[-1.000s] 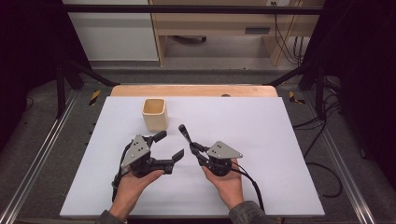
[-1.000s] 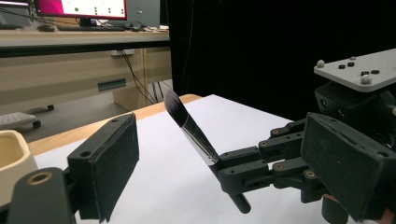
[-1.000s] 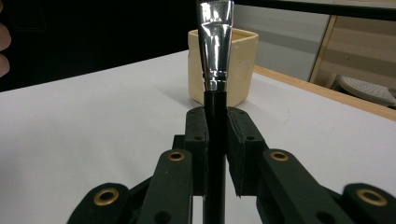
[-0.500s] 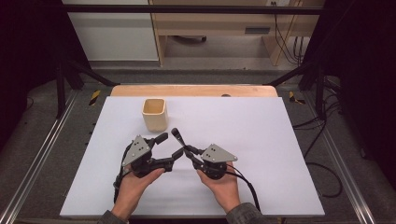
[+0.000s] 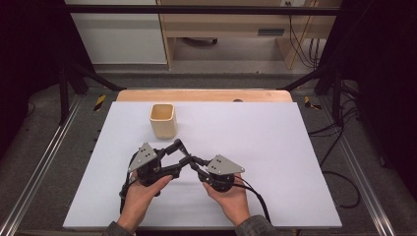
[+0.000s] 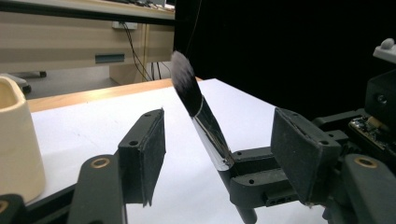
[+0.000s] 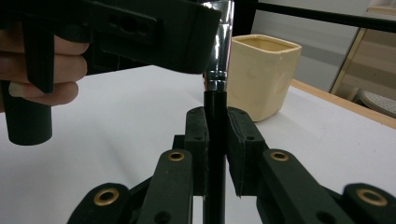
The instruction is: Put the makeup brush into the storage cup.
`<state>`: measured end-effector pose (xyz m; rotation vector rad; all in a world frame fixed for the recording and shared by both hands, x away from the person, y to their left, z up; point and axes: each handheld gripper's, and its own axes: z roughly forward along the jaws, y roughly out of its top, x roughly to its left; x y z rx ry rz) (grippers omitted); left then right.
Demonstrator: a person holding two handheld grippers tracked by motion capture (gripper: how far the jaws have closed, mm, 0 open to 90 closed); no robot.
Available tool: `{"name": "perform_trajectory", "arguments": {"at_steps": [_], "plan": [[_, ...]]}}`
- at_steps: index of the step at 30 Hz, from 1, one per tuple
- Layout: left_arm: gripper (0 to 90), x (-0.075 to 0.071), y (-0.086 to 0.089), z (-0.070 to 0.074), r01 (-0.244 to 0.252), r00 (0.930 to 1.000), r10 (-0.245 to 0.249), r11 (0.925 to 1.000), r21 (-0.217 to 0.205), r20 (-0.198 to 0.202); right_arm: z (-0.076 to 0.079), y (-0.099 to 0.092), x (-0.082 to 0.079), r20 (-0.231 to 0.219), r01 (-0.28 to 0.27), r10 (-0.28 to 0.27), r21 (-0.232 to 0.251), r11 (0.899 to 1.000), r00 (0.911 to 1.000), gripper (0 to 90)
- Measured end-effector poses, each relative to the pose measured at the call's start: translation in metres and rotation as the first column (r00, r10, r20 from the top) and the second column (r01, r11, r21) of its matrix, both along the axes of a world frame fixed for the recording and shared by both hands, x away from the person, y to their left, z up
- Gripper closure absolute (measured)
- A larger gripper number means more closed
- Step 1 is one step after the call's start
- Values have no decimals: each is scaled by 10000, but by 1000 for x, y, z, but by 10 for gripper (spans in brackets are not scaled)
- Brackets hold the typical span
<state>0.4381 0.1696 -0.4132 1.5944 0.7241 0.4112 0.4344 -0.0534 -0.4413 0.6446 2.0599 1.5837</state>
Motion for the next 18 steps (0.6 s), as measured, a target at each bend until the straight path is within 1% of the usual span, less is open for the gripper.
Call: {"name": "perform_trajectory", "arguments": {"at_steps": [1, 3, 6, 12, 18], "plan": [[380, 0, 1, 0, -29, 10000, 29, 10000, -6, -9, 0, 1, 0, 25, -21, 21, -27, 10000, 10000, 793], [394, 1, 3, 0, -55, 10000, 54, 9999, -115, -60, 0, 1, -1, 48, -34, 34, -51, 10000, 10000, 793], [439, 1, 5, -1, -63, 9999, 61, 9999, -128, -137, 0, 1, -2, 70, -74, 75, -47, 10000, 9999, 793], [500, 1, 5, -1, 56, 9998, -57, 10000, -67, -207, 0, 3, -2, 122, -141, 143, -150, 9998, 9998, 793], [538, 1, 6, -1, 172, 9995, -172, 9999, 4, -277, -1, 3, -3, 118, -173, 174, -135, 9998, 9998, 793]]}}
